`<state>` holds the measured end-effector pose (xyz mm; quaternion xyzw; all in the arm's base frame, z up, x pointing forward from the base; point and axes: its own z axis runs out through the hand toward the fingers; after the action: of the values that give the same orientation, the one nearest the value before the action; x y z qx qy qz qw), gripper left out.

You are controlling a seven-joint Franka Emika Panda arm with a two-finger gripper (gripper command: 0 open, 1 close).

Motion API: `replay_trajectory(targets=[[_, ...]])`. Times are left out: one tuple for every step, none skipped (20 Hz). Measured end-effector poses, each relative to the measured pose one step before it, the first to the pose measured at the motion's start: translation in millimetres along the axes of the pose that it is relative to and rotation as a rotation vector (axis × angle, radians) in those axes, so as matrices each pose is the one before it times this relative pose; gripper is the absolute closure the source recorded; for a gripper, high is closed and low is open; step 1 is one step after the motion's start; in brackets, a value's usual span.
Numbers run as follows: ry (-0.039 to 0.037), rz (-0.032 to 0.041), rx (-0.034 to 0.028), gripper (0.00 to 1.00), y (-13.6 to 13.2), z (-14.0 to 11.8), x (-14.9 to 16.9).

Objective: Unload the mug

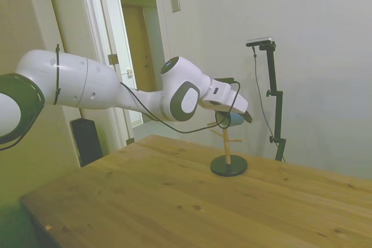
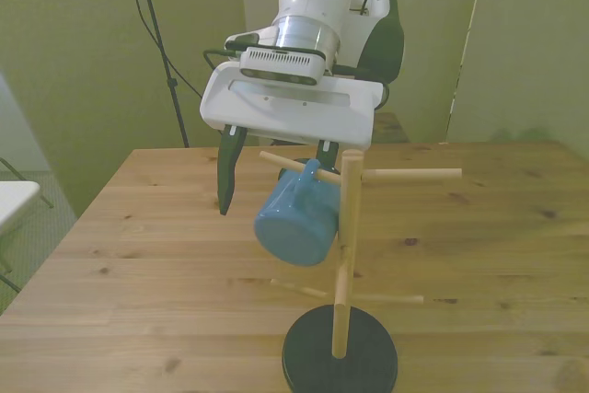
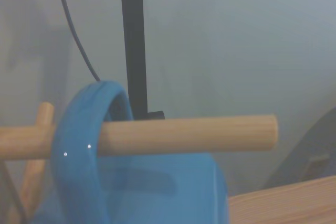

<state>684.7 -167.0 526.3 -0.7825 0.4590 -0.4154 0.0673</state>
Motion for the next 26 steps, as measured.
replay_trajectory(targets=[[0.00100,0.00127,-0.00048,1.00,0.55,0.06,0.87],[0.00122,0.00133,-0.00093,1.00,0.77,0.32,1.05],[0.00134,0.00142,-0.00157,1.00,1.18,0.53,1.23],[0.00105,0.00121,-0.00150,1.00,1.08,0.51,1.01],[0.00068,0.00067,-0.00089,1.00,0.63,0.39,0.62],[0.00039,0.00029,-0.00007,1.00,0.13,0.11,0.32],[-0.00025,-0.00040,0.00101,1.00,-0.58,-0.16,-0.25],[-0.00068,-0.00079,0.00138,1.00,-0.98,-0.26,-0.56],[-0.00100,-0.00123,0.00132,1.00,-1.26,-0.34,-0.75],[-0.00100,-0.00115,0.00110,1.00,-1.03,-0.18,-0.89],[-0.00086,-0.00089,0.00078,1.00,-0.70,-0.07,-0.74],[-0.00054,-0.00064,0.00056,1.00,-0.51,-0.07,-0.51],[-0.00025,-0.00029,0.00029,1.00,-0.24,-0.04,-0.23],[-0.00017,-0.00020,0.00018,1.00,-0.15,-0.02,-0.16],[-0.00005,-0.00005,0.00007,1.00,-0.07,-0.02,-0.05],[-0.00012,-0.00004,0.00003,1.00,-0.03,0.00,-0.05],[-0.00061,-0.00005,-0.00056,1.00,-0.03,0.04,-0.09],[-0.00017,-0.00002,-0.00015,1.00,-0.02,0.01,-0.02],[-0.00005,-0.00003,0.00005,1.00,-0.05,-0.02,-0.01],[0.00024,-0.00004,0.00040,1.00,-0.19,-0.14,0.09],[0.00005,-0.00001,0.00026,1.00,-0.14,-0.10,0.03],[-0.00005,0.00004,-0.00005,1.00,0.02,0.02,0.00],[0.00005,0.00022,-0.00015,1.00,0.10,0.02,0.09],[0.00008,0.00060,0.00006,1.00,0.10,-0.05,0.18],[0.00015,0.00081,0.00025,1.00,0.05,-0.17,0.24],[0.00016,0.00157,0.00026,1.00,0.19,-0.19,0.41]])
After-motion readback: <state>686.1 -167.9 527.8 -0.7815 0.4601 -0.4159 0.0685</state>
